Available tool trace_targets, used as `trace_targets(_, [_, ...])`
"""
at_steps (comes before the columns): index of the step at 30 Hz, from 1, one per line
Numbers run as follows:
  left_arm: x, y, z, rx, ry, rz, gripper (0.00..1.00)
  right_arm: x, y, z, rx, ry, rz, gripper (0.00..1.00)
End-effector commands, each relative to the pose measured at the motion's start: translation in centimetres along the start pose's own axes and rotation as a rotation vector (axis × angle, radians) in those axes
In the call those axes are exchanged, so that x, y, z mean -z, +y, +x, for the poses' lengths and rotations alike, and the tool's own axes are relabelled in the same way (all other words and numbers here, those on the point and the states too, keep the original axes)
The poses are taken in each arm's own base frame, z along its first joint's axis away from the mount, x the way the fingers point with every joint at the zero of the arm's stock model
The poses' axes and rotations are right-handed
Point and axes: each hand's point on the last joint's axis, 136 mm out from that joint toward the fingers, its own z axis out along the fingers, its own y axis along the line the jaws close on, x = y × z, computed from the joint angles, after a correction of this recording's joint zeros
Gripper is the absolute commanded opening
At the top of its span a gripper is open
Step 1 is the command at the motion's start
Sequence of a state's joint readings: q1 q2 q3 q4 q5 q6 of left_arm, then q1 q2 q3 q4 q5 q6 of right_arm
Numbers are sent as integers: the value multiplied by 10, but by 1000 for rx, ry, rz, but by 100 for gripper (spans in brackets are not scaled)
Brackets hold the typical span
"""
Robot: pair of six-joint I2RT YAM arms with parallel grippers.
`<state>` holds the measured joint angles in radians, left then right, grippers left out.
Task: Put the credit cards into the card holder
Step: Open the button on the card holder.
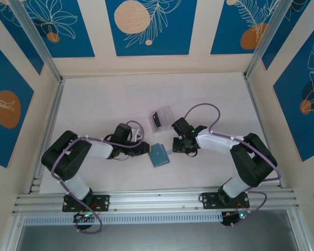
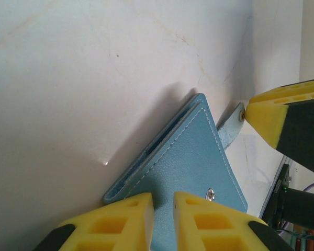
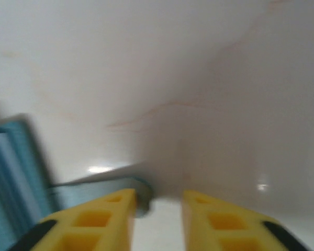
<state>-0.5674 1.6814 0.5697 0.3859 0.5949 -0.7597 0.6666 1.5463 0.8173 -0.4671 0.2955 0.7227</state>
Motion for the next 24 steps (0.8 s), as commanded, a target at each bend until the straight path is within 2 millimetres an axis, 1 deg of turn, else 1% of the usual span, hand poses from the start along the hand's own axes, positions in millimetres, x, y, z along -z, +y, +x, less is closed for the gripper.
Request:
trace_targets(1, [-5, 22, 18, 30, 58, -76, 20, 28, -26, -12, -34, -159, 226, 37])
trace_targets(4, [-5, 23, 19, 30, 61, -77, 20, 62, -5, -21, 79, -267, 259, 40])
trace_targets(6, [-5, 24, 20, 33, 63, -78, 20, 75, 17, -22, 139, -272, 222, 39])
trace_targets(7, [-5, 24, 20, 31, 63, -78, 20, 78, 30, -20, 173, -262, 174, 37])
trace_targets(9, [-5, 24, 20, 34, 64, -77, 20, 79, 64, -13, 240, -221, 20, 32])
trace_targets(11, [-5, 24, 20, 37, 62, -74, 20, 78, 99, -2, 273, -140, -181, 29])
trace_targets(13, [-5, 23, 20, 37, 60, -73, 20, 71, 114, 4, 264, -64, -289, 27])
trace_targets(14, [-5, 23, 20, 37, 61, -71, 20, 64, 117, 6, 256, -33, -314, 27])
trace_targets(16, [-5, 23, 20, 37, 60, -72, 20, 50, 116, 8, 244, 25, -339, 33])
trace_targets(19, [-6, 25, 21, 39, 65, -75, 20, 27, 107, 9, 221, 79, -326, 36])
trace_targets(21, [-6, 26, 22, 39, 68, -79, 19, 18, 100, 10, 217, 93, -303, 38])
trace_targets(24, [-7, 27, 23, 41, 70, -80, 19, 8, 86, 10, 209, 105, -232, 39])
